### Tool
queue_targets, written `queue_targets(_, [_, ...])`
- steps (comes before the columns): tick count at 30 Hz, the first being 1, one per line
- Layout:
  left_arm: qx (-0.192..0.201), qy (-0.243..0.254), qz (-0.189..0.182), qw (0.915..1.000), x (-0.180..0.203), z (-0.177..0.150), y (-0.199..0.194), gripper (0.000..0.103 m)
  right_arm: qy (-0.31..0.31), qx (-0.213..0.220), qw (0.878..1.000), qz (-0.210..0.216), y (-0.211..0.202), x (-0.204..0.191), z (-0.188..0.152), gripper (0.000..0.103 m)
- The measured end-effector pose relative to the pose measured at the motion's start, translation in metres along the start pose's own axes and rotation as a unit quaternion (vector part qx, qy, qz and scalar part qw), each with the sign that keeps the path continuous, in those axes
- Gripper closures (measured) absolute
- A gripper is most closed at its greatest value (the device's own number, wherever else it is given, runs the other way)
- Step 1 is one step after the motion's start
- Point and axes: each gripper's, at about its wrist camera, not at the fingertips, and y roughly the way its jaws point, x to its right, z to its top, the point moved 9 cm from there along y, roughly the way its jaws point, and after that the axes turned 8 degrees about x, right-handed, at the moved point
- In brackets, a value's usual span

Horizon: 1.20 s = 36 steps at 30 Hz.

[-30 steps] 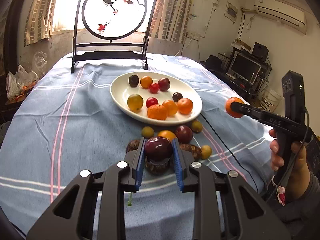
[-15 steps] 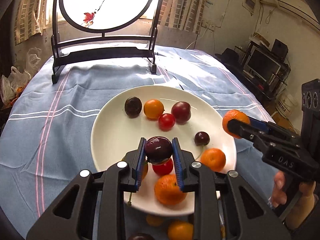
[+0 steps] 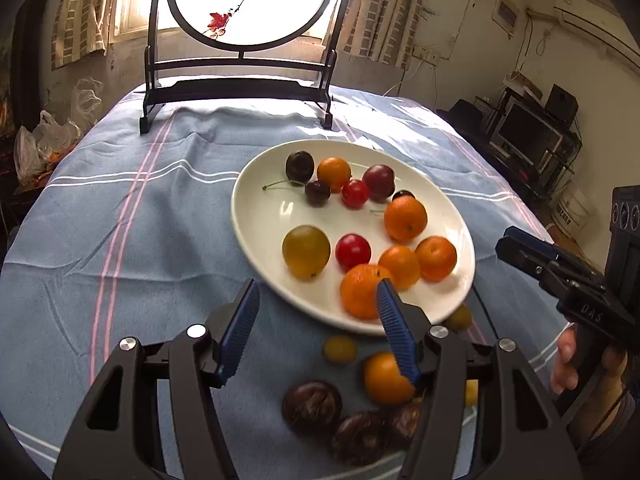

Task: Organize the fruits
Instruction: 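Grasp a dried persimmon with the left tool while the right tool grasps a yellow fruit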

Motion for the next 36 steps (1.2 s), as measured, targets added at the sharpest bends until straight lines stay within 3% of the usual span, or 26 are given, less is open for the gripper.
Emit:
queue_targets(4, [-0.002,0.033,0.022,0.9992,-0.009,-0.032,-0.022,0.042,0.030,0.005,1.000,0.007,-0.027,0.003,-0.027,0.045])
queue_targets(8, [-0.019,0.024,0.023,0.9993,-0.015,-0.054,-0.022,0.043,0.043,0.016,0.999,0.020,-0.042,0.004,-0.031,0.043])
queue_targets(9, [-0.025,0.024,0.020,0.9992,-0.013,-0.058,-0.021,0.044,0.048,0.011,0.999,0.020,-0.042,0.006,-0.033,0.043])
queue_targets(11, [-0.034,0.031,0.013,0.9989,-0.007,-0.066,-0.020,0.056,0.058,-0.003,0.998,0.013,-0.040,0.010,-0.038,0.043])
queue_targets(15, [-0.033,0.047,-0.001,0.9984,0.010,-0.076,-0.031,0.059,0.034,-0.019,0.999,0.001,-0.042,0.004,-0.050,0.043])
queue_targets(19, [-0.016,0.076,-0.006,0.9970,0.030,-0.083,-0.042,0.059,0.001,-0.011,1.000,0.000,-0.047,-0.006,-0.053,0.043])
queue_targets(25, [0.002,0.088,-0.036,0.9955,0.063,-0.074,-0.046,0.060,0.017,-0.011,1.000,0.002,-0.046,-0.001,-0.052,0.043])
queue_targets(28, [0.001,0.090,-0.039,0.9952,0.075,-0.074,-0.039,0.049,0.019,-0.007,1.000,0.003,-0.047,0.000,-0.052,0.043])
queue_targets(30, [-0.014,0.085,-0.042,0.9954,0.079,-0.078,-0.030,0.048,0.020,-0.005,1.000,0.005,-0.048,0.000,-0.052,0.043])
queue_targets(32, [-0.032,0.086,-0.040,0.9950,0.082,-0.087,-0.021,0.049,0.024,-0.004,1.000,0.008,-0.048,0.001,-0.052,0.043])
queue_targets(34, [-0.024,0.105,-0.032,0.9937,0.086,-0.090,-0.021,0.051,0.028,-0.002,1.000,0.010,-0.049,0.002,-0.052,0.043])
queue_targets(36, [-0.033,0.097,-0.038,0.9940,0.086,-0.093,-0.020,0.059,0.030,-0.002,0.999,0.013,-0.049,0.002,-0.052,0.043])
